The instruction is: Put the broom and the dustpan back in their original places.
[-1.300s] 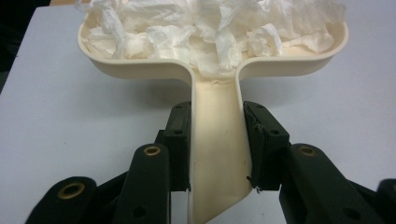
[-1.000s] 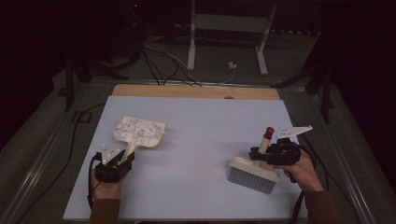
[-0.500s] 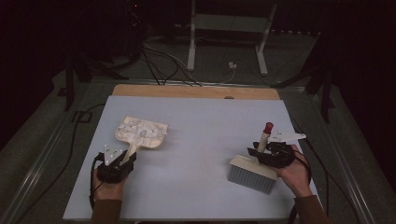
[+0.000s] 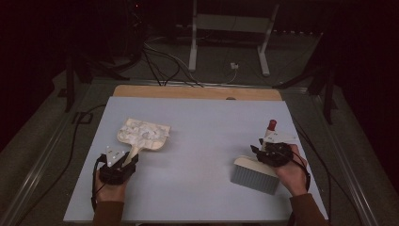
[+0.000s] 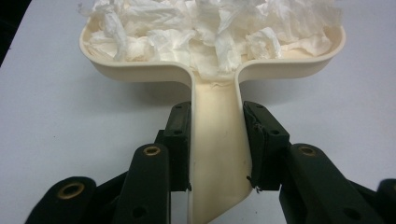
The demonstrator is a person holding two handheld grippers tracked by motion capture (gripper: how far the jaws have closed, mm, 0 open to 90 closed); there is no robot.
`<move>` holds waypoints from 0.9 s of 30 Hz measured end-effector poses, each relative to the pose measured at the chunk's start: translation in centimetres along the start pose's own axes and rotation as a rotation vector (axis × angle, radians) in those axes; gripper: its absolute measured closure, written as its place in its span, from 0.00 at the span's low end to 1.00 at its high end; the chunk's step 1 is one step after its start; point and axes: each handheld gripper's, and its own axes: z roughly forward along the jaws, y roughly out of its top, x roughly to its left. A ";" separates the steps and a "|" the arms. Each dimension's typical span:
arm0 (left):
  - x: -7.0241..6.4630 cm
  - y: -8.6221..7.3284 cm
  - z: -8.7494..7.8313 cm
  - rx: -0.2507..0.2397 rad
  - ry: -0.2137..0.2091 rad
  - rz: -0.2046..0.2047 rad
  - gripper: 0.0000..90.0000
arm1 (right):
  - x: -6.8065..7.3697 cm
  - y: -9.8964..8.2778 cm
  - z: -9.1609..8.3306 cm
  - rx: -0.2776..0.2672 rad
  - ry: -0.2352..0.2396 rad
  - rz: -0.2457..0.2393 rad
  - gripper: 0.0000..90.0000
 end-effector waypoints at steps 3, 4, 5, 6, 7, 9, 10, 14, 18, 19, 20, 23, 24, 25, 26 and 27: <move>-0.1 0.0 0.2 0.002 0.003 0.000 0.73 | -0.5 0.0 0.6 0.011 0.002 -0.006 0.63; -0.2 0.0 0.3 0.004 0.002 0.002 0.73 | -0.6 0.0 0.8 0.014 0.005 -0.012 0.63; -0.2 0.0 0.3 0.005 0.001 0.000 0.73 | -0.7 0.1 0.9 0.012 0.010 -0.019 0.63; -0.3 0.1 0.4 0.005 0.003 0.000 0.73 | -0.8 0.2 1.1 0.012 0.012 -0.024 0.64; -0.4 0.1 0.4 0.005 0.000 0.000 0.73 | -1.0 0.3 1.2 0.015 0.005 -0.037 0.65; -0.5 0.1 0.5 0.006 0.004 0.001 0.73 | -1.3 0.6 1.6 0.028 -0.008 -0.047 0.68; -0.5 0.1 0.6 0.005 0.004 -0.001 0.73 | -1.4 0.7 1.7 0.036 0.003 -0.041 0.68; -0.6 0.1 0.8 0.006 0.014 -0.008 0.73 | -1.5 0.7 2.5 0.048 0.006 -0.021 0.68; -0.7 0.1 1.2 0.016 0.028 -0.009 0.73 | -1.8 0.7 3.5 0.068 0.005 -0.005 0.67; -0.7 0.1 1.3 0.016 0.030 -0.008 0.73 | -2.0 0.7 3.9 0.074 0.008 -0.001 0.67; -0.7 0.1 1.4 0.017 0.032 -0.008 0.73 | -2.1 0.7 4.2 0.081 0.012 0.004 0.67; -0.8 0.1 1.5 0.017 0.040 -0.012 0.73 | -2.4 0.5 5.1 0.101 0.019 0.015 0.66; -0.8 0.2 1.6 0.019 0.041 -0.010 0.73 | -2.4 0.4 5.3 0.105 0.020 0.020 0.65; -0.8 0.2 1.6 0.018 0.042 -0.010 0.73 | -2.4 0.4 5.5 0.111 0.021 0.021 0.64; -0.8 0.2 1.7 0.019 0.043 -0.009 0.73 | -2.5 0.3 5.7 0.113 0.021 0.027 0.63; -0.8 0.2 1.7 0.021 0.043 -0.009 0.73 | -2.5 0.3 5.8 0.116 0.023 0.029 0.62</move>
